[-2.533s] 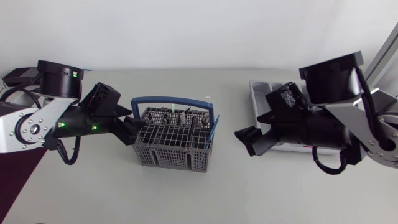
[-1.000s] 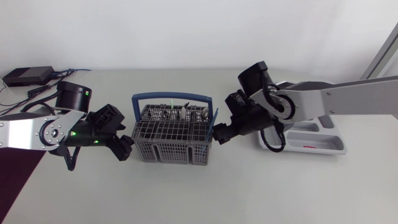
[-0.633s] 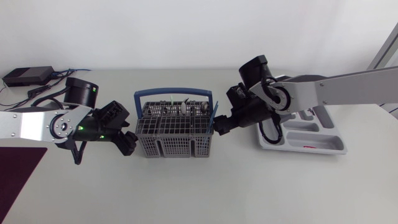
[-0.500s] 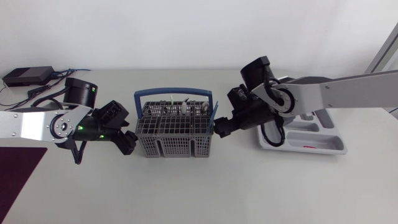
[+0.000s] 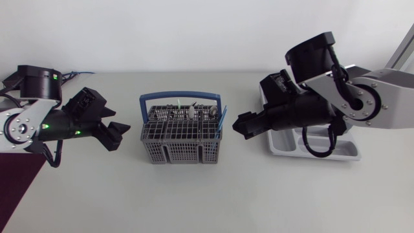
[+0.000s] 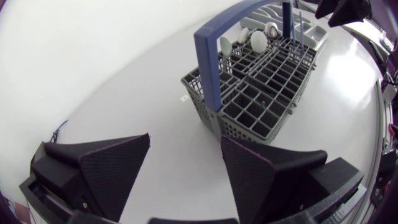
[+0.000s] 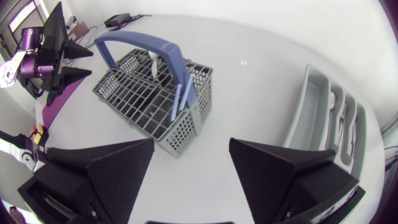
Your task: Unload the cutlery basket into the drawer organizer.
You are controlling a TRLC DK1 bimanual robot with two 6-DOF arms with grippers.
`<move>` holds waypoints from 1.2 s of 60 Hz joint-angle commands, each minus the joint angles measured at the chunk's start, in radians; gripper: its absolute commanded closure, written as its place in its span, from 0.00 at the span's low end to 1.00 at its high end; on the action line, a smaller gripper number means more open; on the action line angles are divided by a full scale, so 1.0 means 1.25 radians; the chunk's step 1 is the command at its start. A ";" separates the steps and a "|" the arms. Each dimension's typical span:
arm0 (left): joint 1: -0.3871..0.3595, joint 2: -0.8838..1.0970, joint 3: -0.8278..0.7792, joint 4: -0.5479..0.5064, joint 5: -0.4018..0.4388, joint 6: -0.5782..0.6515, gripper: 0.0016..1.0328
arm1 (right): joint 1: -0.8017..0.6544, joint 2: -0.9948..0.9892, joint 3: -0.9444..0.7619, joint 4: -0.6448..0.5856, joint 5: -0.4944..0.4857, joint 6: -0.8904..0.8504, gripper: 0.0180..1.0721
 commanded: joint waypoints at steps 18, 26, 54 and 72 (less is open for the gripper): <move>-0.019 -0.059 -0.041 -0.025 0.016 -0.004 0.05 | 0.012 0.099 0.121 -0.056 -0.002 0.060 0.17; -0.029 -0.055 -0.034 -0.024 0.016 -0.006 0.05 | 0.023 0.145 0.162 -0.066 0.028 0.084 0.18; -0.040 -0.014 -0.031 -0.008 0.016 -0.004 0.05 | 0.063 0.252 0.241 -0.075 0.030 0.166 0.50; -0.052 0.024 -0.020 0.009 0.015 -0.006 0.05 | 0.079 0.272 0.254 -0.086 0.067 0.178 0.58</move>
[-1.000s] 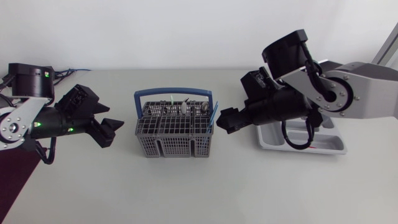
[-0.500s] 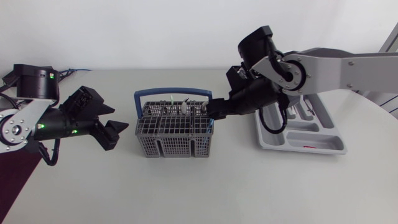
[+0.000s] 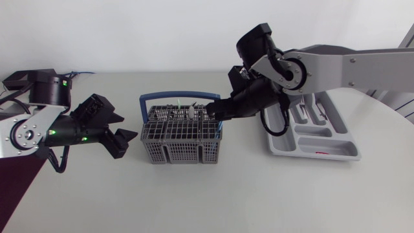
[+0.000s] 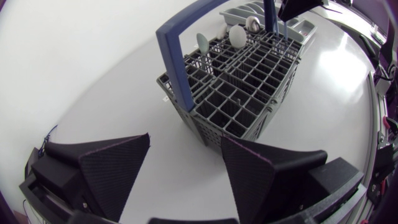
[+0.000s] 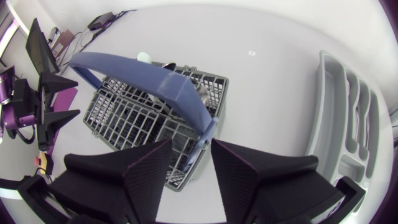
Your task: Unload the cutlery basket into the drawer organizer.
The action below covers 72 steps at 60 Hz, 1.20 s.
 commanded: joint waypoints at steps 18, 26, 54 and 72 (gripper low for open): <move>-0.010 0.053 0.012 0.027 0.008 -0.008 0.05 | 0.012 0.034 0.016 -0.021 0.011 0.027 0.70; -0.012 0.065 0.012 0.036 0.008 -0.008 0.05 | 0.014 0.042 0.016 -0.020 0.012 0.027 0.71; -0.014 0.070 0.011 0.040 0.008 -0.005 0.05 | 0.032 0.031 -0.010 0.023 0.054 0.018 0.91; -0.015 0.070 0.008 0.040 0.008 -0.006 0.05 | 0.030 0.009 -0.011 0.017 0.059 0.007 0.94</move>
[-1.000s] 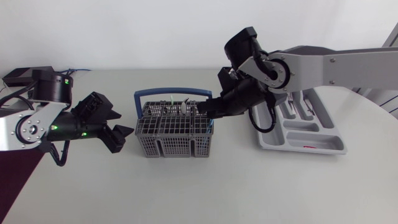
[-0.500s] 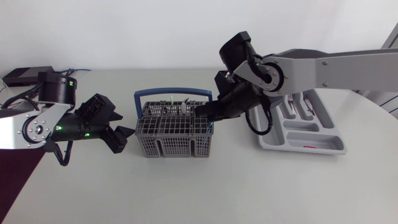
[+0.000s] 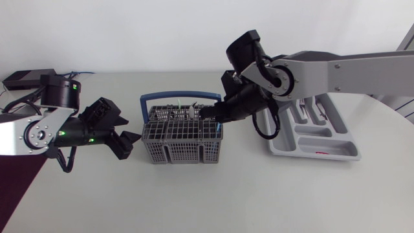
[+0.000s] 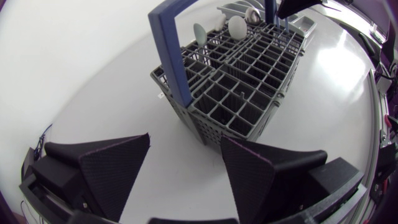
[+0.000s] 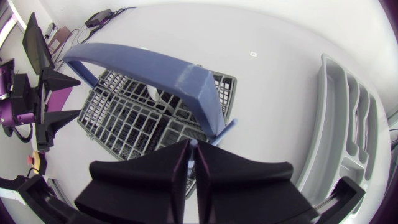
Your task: Unload the cutlery basket into the drawer organizer.
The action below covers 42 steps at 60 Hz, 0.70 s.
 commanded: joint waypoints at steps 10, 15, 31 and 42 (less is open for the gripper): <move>-0.006 0.013 0.006 0.004 0.008 -0.008 0.05 | 0.000 -0.052 0.006 -0.043 0.012 0.000 0.94; -0.007 0.013 0.003 0.004 0.008 -0.008 0.05 | 0.000 -0.073 0.017 -0.062 0.012 -0.003 0.94; -0.014 -0.001 -0.006 0.004 0.008 -0.009 0.05 | 0.004 -0.154 0.075 -0.115 0.010 -0.020 0.94; -0.014 -0.020 -0.012 0.000 0.008 -0.009 0.05 | 0.006 -0.216 0.118 -0.156 0.010 -0.029 0.94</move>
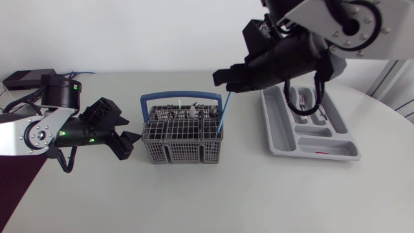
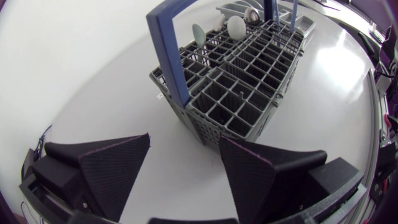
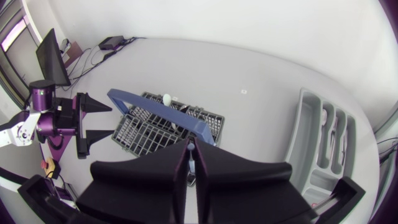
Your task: Unload the cutlery basket into the drawer organizer.
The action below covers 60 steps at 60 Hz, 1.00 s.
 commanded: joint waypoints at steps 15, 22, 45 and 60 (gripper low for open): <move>-0.010 -0.041 -0.012 -0.008 0.008 -0.009 0.05 | -0.011 -0.098 0.077 -0.083 -0.011 -0.027 0.94; -0.011 -0.057 -0.017 -0.011 0.008 -0.009 0.05 | -0.086 -0.113 0.116 -0.147 -0.066 -0.048 0.94; -0.013 -0.098 -0.028 -0.018 0.008 -0.008 0.05 | -0.428 -0.016 0.102 -0.262 -0.259 -0.228 0.93; -0.015 -0.121 -0.026 -0.036 0.008 -0.008 0.05 | -0.515 0.091 0.090 -0.263 -0.265 -0.298 0.93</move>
